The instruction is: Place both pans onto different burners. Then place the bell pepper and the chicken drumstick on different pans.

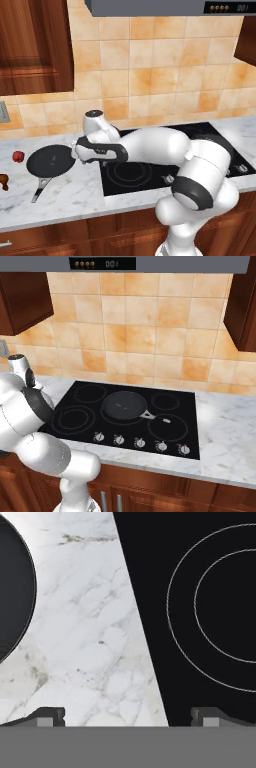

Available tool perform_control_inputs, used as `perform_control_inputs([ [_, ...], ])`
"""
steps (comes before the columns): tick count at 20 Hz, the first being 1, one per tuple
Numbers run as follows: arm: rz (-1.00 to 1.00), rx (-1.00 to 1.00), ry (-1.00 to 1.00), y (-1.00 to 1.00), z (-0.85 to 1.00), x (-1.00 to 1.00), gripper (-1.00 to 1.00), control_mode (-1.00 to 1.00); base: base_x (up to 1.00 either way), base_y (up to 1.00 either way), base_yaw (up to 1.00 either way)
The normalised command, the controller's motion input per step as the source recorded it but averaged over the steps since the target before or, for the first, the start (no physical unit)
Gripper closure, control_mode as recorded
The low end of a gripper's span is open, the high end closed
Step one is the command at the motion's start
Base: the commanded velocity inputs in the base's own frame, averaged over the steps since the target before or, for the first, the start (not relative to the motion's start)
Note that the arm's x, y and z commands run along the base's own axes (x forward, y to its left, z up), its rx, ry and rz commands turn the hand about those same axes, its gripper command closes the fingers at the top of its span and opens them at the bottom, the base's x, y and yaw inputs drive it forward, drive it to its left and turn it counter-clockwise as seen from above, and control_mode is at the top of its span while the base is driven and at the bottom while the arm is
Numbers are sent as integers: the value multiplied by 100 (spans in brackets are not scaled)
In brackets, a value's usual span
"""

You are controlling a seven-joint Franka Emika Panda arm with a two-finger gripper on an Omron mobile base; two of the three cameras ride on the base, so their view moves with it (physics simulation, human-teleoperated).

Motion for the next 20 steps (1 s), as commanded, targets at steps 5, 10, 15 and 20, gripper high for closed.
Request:
perform_control_inputs([
  [5,5,0,1,68,0,0,-100,-100,0,0,0],
  [10,5,4,0,56,0,0,-100,-100,0,0,0],
  [15,4,4,0,52,0,0,-100,-100,0,0,0],
  [20,4,0,0,51,0,0,-100,-100,0,0,0],
])
